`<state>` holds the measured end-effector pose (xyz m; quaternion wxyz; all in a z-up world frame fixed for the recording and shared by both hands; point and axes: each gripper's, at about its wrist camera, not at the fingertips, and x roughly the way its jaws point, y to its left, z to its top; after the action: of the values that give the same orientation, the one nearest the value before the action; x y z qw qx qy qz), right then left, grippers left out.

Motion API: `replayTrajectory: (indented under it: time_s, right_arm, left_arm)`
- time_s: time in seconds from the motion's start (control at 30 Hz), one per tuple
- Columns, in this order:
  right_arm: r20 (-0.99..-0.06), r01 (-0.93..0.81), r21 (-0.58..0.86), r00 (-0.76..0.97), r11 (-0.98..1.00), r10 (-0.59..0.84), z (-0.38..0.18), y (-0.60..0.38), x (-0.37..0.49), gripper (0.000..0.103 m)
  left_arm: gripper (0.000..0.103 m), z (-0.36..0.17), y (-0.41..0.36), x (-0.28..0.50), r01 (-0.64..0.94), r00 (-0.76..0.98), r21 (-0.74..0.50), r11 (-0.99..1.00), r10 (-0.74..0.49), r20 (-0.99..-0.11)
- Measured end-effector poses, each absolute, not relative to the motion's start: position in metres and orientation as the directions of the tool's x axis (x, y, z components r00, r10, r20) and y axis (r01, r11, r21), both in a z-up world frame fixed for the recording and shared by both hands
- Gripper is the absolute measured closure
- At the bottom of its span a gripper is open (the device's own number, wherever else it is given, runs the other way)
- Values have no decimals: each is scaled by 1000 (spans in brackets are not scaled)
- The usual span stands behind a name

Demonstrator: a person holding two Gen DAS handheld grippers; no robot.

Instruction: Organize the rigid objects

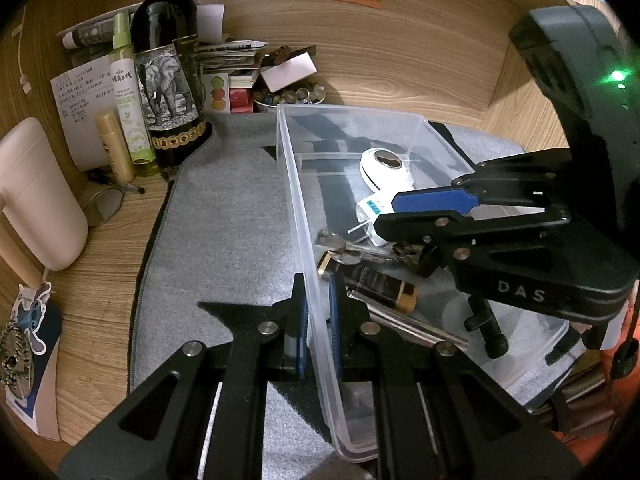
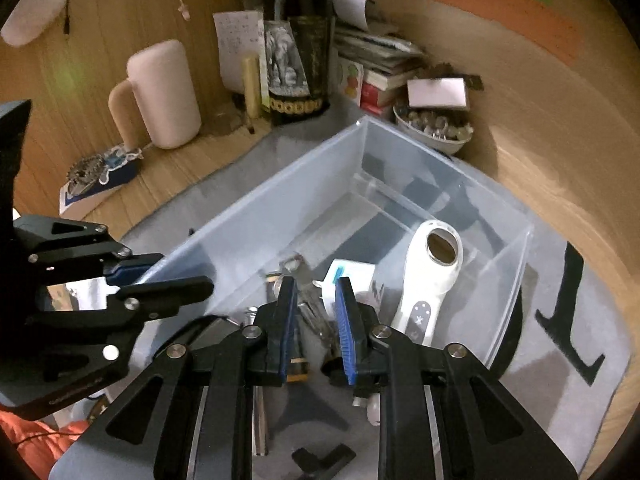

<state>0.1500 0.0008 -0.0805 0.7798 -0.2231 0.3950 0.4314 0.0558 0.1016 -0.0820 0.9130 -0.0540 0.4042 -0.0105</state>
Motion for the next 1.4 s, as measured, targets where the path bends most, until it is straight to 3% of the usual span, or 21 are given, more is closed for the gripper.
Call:
replayTrajectory:
  time_s: [0.1,0.23,0.33,0.47,0.63,0.8,0.9,1.03,1.2,1.4]
  right_arm:
    - [-816,-845,4,307,535,490,-82,-2,153,84]
    - [-797,-832,16,324,554,510,-76,-10,151,62]
    - [-773,-825,6,355,565,526,-68,-17,146,56]
    - [-727,-806,-23,420,592,543,-52,-31,137,37]
    - [-669,-775,-49,493,630,555,-36,-51,128,21]
    - [-617,-744,-47,546,667,566,-22,-75,119,19]
    - [-592,-720,-43,577,693,563,-17,-89,114,17]
    - [-542,-683,-27,623,730,564,-9,-110,105,4]
    - [-430,-608,-34,725,793,538,7,-140,87,0]
    - [-366,-563,-8,771,827,521,15,-165,70,0]
  left_arm:
    - [94,-82,101,56,-24,672,-107,994,-63,-737]
    - [94,-82,102,56,-24,670,-102,994,-60,-740]
    - [94,-82,100,57,-24,665,-95,995,-55,-744]
    - [94,-80,99,58,-31,662,-87,996,-45,-748]
    - [91,-73,97,56,-55,670,-57,997,-5,-742]
    - [41,-54,93,47,-89,709,-22,996,48,-703]
    - [27,-39,88,39,-101,743,-3,995,73,-665]
    - [18,-18,77,27,-98,790,-7,995,74,-608]
    - [6,5,62,10,-95,851,-29,995,66,-520]
    - [1,25,38,-11,-82,916,-32,996,63,-397]
